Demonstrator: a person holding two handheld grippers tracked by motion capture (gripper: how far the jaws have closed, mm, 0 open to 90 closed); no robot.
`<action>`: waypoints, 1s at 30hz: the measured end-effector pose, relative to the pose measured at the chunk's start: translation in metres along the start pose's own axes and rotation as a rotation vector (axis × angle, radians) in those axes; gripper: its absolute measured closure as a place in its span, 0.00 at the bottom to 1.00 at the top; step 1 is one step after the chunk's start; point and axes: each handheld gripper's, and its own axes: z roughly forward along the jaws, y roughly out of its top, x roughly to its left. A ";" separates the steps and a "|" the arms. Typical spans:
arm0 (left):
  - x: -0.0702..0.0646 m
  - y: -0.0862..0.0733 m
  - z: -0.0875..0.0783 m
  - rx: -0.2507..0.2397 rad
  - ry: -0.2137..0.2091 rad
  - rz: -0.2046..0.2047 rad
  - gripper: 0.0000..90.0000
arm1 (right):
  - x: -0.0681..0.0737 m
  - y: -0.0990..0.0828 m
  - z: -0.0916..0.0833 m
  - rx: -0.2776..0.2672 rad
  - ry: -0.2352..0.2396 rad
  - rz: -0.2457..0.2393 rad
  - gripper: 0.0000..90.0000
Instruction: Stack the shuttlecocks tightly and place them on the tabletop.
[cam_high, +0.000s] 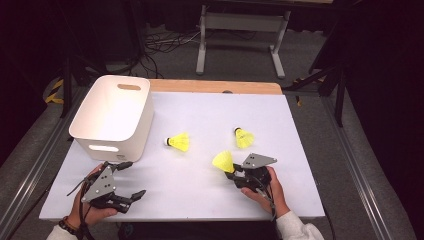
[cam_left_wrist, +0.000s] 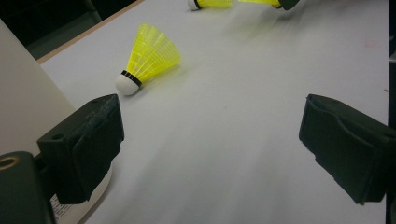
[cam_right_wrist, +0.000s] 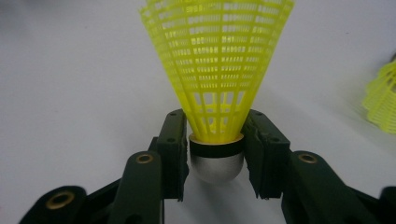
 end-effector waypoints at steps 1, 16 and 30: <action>0.000 0.000 0.000 -0.002 -0.004 -0.002 0.08 | 0.003 0.000 0.001 0.006 0.011 -0.006 0.69; -0.001 0.000 0.003 0.011 -0.010 0.004 0.09 | 0.010 0.000 0.006 0.038 0.013 -0.047 0.69; -0.002 0.000 0.008 0.025 -0.027 0.003 0.09 | -0.003 0.032 0.009 -0.024 -0.038 -0.106 0.37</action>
